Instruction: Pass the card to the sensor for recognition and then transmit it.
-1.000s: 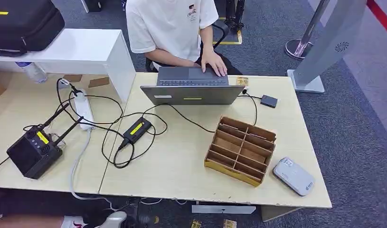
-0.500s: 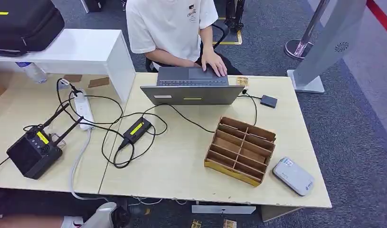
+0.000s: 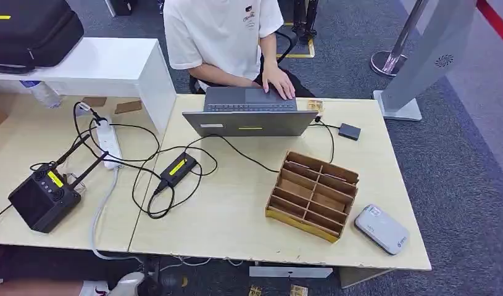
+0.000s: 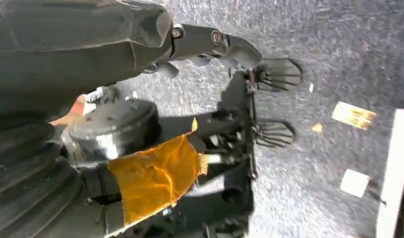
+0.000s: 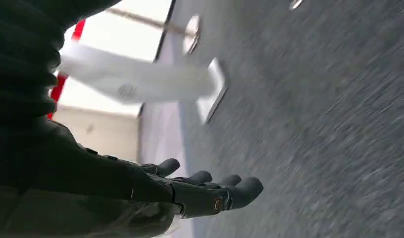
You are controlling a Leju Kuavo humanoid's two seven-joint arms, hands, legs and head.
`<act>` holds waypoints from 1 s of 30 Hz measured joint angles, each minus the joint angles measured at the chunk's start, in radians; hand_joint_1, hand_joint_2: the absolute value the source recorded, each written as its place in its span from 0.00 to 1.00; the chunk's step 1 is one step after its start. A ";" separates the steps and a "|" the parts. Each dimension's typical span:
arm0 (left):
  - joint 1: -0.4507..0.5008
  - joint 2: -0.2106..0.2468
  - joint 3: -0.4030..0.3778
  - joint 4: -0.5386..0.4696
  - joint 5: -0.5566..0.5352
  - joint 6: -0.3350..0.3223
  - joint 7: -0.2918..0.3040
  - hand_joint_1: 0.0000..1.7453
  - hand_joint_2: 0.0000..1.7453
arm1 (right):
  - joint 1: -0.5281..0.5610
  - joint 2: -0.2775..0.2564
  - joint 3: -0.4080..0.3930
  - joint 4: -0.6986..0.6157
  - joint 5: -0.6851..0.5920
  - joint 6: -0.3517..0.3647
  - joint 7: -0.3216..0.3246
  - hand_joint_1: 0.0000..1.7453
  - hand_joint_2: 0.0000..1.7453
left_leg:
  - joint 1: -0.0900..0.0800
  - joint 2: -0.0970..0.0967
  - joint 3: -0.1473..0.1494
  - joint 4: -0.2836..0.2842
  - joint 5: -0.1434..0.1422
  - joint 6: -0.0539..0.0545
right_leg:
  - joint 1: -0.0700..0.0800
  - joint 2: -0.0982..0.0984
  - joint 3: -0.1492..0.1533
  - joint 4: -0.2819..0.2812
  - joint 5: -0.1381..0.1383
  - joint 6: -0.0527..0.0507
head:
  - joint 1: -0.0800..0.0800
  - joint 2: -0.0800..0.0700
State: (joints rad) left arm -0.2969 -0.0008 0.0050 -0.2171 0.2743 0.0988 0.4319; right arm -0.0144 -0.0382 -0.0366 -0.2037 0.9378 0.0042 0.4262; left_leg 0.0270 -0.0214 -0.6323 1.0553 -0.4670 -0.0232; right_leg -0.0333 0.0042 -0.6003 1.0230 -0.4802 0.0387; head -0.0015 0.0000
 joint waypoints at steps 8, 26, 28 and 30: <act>0.105 0.001 0.000 -0.015 -0.066 -0.024 -0.105 0.00 1.00 | 0.037 0.007 0.000 -0.038 -0.226 -0.001 -0.103 0.00 0.00 | 0.000 0.000 0.001 0.000 -0.001 -0.002 | 0.000 0.000 0.000 0.000 -0.001 -0.001 | 0.000 0.000; 0.356 0.001 0.000 -0.106 -0.220 -0.075 -0.347 1.00 0.00 | 0.124 0.022 0.009 -0.139 -0.754 -0.003 -0.342 1.00 0.00 | 0.000 0.001 0.004 -0.001 -0.006 -0.003 | 0.000 0.000 0.002 0.000 -0.005 -0.003 | 0.000 0.000; 0.380 0.001 0.000 -0.115 -0.237 -0.080 -0.373 1.00 0.00 | 0.132 0.023 0.010 -0.148 -0.811 -0.003 -0.367 1.00 0.00 | 0.000 0.001 0.004 -0.001 -0.006 -0.003 | 0.000 0.000 0.002 0.000 -0.005 -0.003 | 0.000 0.000; 0.402 0.001 0.000 -0.125 -0.256 -0.085 -0.402 1.00 0.00 | 0.141 0.024 0.011 -0.158 -0.874 -0.003 -0.396 1.00 0.00 | 0.000 0.001 0.004 -0.001 -0.007 -0.003 | 0.000 0.000 0.002 0.000 -0.006 -0.003 | 0.000 0.000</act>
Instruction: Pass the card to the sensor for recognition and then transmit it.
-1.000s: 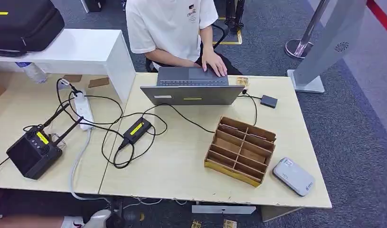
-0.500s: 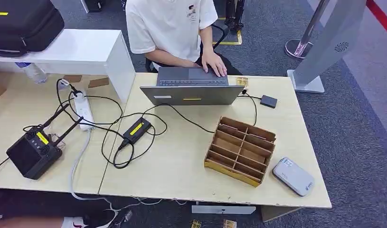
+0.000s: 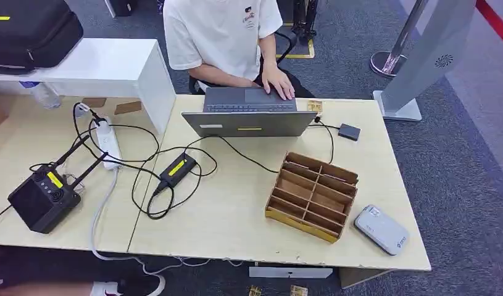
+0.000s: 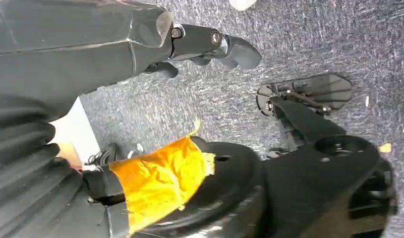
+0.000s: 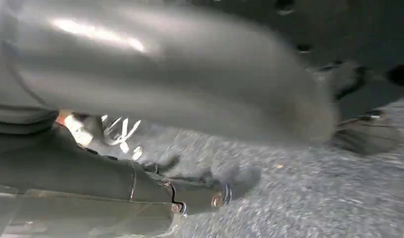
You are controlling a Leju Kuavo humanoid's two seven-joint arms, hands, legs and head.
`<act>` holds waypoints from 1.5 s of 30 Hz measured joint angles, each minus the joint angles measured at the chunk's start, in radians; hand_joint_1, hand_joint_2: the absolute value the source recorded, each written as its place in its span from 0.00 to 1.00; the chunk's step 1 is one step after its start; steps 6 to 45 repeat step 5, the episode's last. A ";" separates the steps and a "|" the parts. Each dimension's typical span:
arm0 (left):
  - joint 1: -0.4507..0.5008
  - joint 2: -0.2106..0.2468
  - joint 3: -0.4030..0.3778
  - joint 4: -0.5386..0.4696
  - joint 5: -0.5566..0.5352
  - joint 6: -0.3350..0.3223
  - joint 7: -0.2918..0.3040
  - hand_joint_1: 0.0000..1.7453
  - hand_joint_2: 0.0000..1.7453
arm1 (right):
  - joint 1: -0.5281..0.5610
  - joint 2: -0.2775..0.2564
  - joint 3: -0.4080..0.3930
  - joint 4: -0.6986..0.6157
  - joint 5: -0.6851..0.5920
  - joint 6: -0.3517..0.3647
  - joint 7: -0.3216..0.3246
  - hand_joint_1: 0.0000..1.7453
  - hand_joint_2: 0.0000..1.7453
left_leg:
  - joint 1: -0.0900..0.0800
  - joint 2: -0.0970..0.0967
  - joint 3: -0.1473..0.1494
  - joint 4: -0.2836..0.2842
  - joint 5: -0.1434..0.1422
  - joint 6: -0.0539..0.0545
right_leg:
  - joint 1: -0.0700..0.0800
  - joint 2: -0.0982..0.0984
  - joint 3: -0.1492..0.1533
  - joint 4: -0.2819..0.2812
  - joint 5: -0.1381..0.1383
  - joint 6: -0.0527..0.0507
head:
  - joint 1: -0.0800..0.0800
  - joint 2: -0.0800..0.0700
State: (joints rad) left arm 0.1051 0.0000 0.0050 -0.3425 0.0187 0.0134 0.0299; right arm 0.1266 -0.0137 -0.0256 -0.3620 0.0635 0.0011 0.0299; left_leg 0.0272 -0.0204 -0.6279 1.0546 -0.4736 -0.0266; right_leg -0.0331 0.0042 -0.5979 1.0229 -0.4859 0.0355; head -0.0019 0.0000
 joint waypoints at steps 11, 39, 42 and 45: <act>0.026 0.000 0.000 -0.012 -0.017 -0.008 -0.028 1.00 0.00 | 0.008 0.002 0.006 -0.013 -0.061 0.000 -0.026 1.00 0.00 | 0.000 0.000 0.002 0.000 -0.001 -0.001 | 0.000 0.000 0.000 0.000 -0.002 0.001 | 0.000 0.000; 0.026 0.000 0.000 -0.012 -0.017 -0.008 -0.028 1.00 0.00 | 0.008 0.002 0.006 -0.013 -0.061 0.000 -0.026 1.00 0.00 | 0.000 0.000 0.002 0.000 -0.001 -0.001 | 0.000 0.000 0.000 0.000 -0.002 0.001 | 0.000 0.000; 0.026 0.000 0.000 -0.012 -0.017 -0.008 -0.028 1.00 0.00 | 0.008 0.002 0.006 -0.013 -0.061 0.000 -0.026 1.00 0.00 | 0.000 0.000 0.002 0.000 -0.001 -0.001 | 0.000 0.000 0.000 0.000 -0.002 0.001 | 0.000 0.000; 0.026 0.000 0.000 -0.012 -0.017 -0.008 -0.028 1.00 0.00 | 0.008 0.002 0.006 -0.013 -0.061 0.000 -0.026 1.00 0.00 | 0.000 0.000 0.002 0.000 -0.001 -0.001 | 0.000 0.000 0.000 0.000 -0.002 0.001 | 0.000 0.000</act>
